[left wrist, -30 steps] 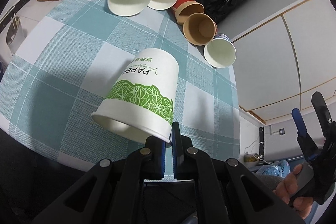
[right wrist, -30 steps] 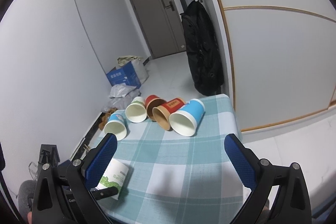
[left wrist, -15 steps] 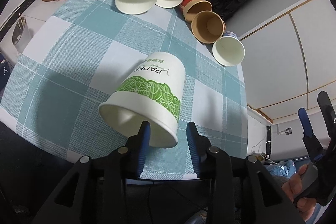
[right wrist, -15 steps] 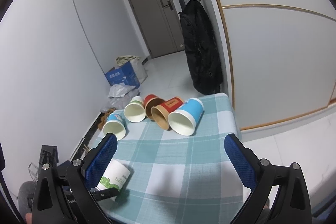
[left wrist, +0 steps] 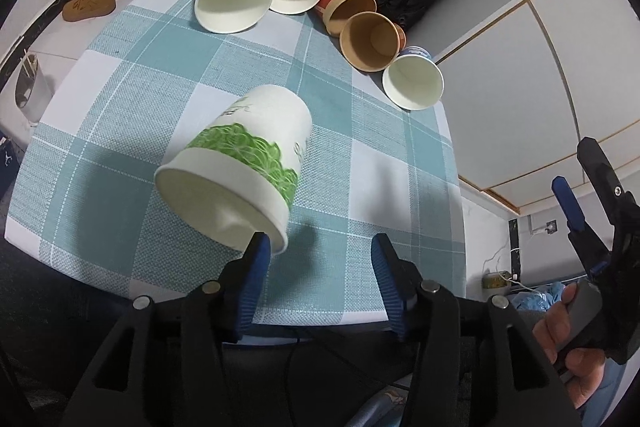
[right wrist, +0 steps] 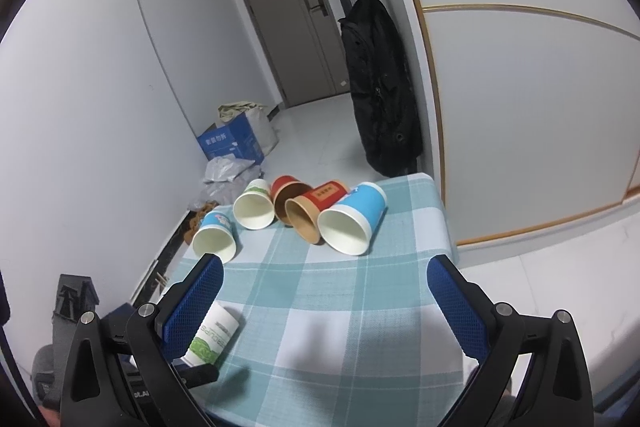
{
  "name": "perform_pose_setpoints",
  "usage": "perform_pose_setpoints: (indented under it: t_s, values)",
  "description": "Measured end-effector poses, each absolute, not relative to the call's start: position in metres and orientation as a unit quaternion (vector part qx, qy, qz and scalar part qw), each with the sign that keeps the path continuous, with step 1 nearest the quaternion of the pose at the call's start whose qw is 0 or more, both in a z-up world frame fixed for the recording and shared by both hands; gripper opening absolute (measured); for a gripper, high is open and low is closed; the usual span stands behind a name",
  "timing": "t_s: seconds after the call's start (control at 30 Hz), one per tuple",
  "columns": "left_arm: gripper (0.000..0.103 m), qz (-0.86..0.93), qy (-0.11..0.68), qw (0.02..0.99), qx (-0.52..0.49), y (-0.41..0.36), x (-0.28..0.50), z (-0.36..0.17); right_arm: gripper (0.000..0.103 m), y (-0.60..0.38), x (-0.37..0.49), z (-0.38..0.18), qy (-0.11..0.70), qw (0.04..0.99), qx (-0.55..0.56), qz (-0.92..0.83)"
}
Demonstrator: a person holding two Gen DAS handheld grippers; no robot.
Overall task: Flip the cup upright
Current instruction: 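Open the left gripper and release the cup onto the cloth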
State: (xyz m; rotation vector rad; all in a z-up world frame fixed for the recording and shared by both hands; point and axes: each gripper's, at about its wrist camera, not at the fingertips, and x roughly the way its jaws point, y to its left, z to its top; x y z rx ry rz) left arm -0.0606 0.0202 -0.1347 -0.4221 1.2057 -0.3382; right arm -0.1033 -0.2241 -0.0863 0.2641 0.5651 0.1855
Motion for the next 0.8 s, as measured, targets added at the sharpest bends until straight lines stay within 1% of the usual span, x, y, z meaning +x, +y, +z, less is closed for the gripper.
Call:
perform_pose_setpoints:
  t_s: [0.23, 0.4, 0.6, 0.7, 0.77, 0.8]
  values:
    - [0.047, -0.166, 0.569, 0.786, -0.172, 0.015, -0.065, -0.125, 0.103, -0.224, -0.103, -0.087, 0.279, 0.947, 0.129, 0.091]
    - [0.047, -0.198, 0.575, 0.774, -0.177, 0.019, -0.072, -0.109, 0.103, -0.222, -0.101, -0.09, 0.284, 0.945, 0.132, 0.093]
    - [0.047, -0.229, 0.533, 0.796, -0.172, 0.045, -0.077, -0.065, 0.103, -0.211, -0.103, -0.095, 0.296, 0.941, 0.119, 0.109]
    - [0.047, -0.213, 0.499, 0.823, -0.166, 0.064, -0.067, -0.044, 0.099, -0.198, -0.103, -0.1, 0.316, 0.931, 0.122, 0.135]
    - [0.059, -0.191, 0.466, 0.849, -0.163, 0.078, -0.058, -0.034, 0.099, -0.187, -0.106, -0.104, 0.323, 0.929, 0.114, 0.144]
    - [0.067, -0.171, 0.447, 0.863, -0.165, 0.086, -0.052, -0.03, 0.098, -0.182, -0.107, -0.106, 0.325, 0.928, 0.109, 0.147]
